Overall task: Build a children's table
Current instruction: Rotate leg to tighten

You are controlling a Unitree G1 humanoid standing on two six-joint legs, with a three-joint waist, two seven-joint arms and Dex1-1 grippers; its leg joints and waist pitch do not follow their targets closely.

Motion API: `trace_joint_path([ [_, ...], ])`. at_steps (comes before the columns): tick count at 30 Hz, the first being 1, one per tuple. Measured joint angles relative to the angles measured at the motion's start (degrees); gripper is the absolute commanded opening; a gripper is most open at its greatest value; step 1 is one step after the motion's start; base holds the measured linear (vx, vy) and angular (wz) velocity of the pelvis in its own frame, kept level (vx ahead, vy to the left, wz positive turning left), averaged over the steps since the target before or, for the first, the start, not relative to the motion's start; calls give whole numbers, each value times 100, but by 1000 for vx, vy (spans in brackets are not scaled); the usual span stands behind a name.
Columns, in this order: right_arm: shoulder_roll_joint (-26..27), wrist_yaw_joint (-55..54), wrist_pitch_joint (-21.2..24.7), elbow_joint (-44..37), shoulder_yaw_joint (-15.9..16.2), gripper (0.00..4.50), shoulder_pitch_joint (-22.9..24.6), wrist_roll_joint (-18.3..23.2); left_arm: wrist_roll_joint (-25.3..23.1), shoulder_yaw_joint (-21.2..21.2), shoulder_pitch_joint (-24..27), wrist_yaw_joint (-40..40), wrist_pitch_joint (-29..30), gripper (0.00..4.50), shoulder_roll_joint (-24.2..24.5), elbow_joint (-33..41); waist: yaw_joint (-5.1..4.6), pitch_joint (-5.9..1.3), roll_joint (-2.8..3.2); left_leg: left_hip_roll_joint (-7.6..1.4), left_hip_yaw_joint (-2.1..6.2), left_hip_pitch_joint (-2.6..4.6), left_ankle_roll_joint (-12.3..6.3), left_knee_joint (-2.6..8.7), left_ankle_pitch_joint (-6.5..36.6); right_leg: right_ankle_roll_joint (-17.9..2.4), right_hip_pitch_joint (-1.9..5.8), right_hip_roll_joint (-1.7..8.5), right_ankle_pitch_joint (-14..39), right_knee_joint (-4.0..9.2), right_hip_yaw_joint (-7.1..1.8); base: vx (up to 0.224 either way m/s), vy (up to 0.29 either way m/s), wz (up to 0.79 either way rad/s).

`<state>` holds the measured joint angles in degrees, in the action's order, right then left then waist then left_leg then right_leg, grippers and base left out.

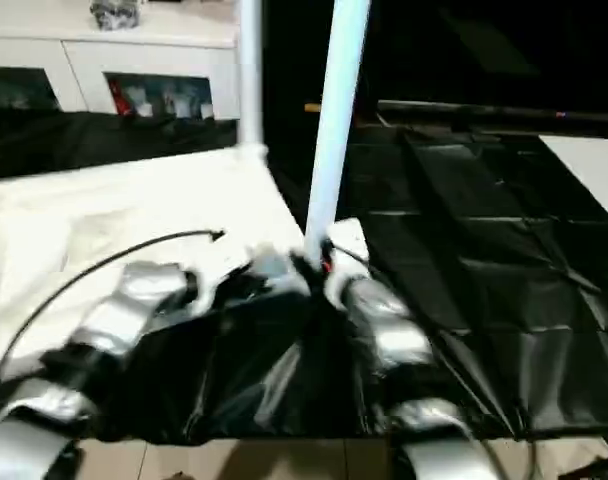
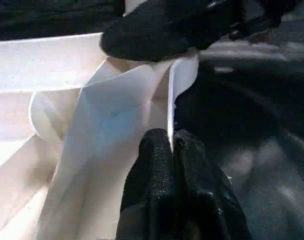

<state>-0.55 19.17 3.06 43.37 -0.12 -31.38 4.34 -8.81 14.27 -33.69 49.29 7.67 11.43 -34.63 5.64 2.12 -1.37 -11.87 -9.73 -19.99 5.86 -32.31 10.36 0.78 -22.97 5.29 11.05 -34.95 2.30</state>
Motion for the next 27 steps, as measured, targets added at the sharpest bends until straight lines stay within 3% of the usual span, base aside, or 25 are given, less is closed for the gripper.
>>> trace_joint_path([
  [1,-1,7,-75,37,-8,258,1,1,-2,6,0,-12,-1,0,-3,5,-2,-2,3,0,0,-4,0,1,0,1,1,0,0,0,-1,0,0,0],
  [3,-19,141,-124,60,-69,314,4,35,-2,16,0,-10,-2,0,-2,30,2,-2,4,0,0,-7,0,5,0,0,1,0,-1,0,2,0,0,0],
  [5,-37,403,-116,59,-178,331,5,80,-5,23,3,7,-8,0,8,58,3,-2,4,-1,-1,-10,0,12,0,-4,-2,-1,-5,0,4,0,0,0],
  [8,-223,910,-164,-3,-46,364,46,28,15,54,30,214,-80,0,142,147,6,1,9,-2,-2,-13,0,18,0,-16,-8,-2,-13,-1,10,0,0,0],
  [15,-838,2304,-271,-371,368,364,273,36,177,61,167,835,-301,0,429,354,8,3,10,-5,-14,-19,0,30,0,-19,-12,-7,7,1,13,0,0,0],
  [20,-1563,4063,-82,-958,672,364,566,288,514,87,223,1753,-473,0,778,414,103,10,-4,-9,-17,-21,-5,8,2,-21,-17,-7,21,2,19,0,0,0],
  [24,-1760,4697,67,-1158,822,364,645,422,631,124,231,2206,-521,0,945,413,138,16,-14,-11,-18,-21,-8,-6,4,-22,-17,-5,20,-4,19,0,0,0],
  [27,-1880,5030,186,-1283,966,334,645,466,709,146,231,2496,-561,0,1084,405,159,26,-31,-12,-17,-19,-6,-3,3,-23,-17,-4,19,-10,22,0,0,0],
])
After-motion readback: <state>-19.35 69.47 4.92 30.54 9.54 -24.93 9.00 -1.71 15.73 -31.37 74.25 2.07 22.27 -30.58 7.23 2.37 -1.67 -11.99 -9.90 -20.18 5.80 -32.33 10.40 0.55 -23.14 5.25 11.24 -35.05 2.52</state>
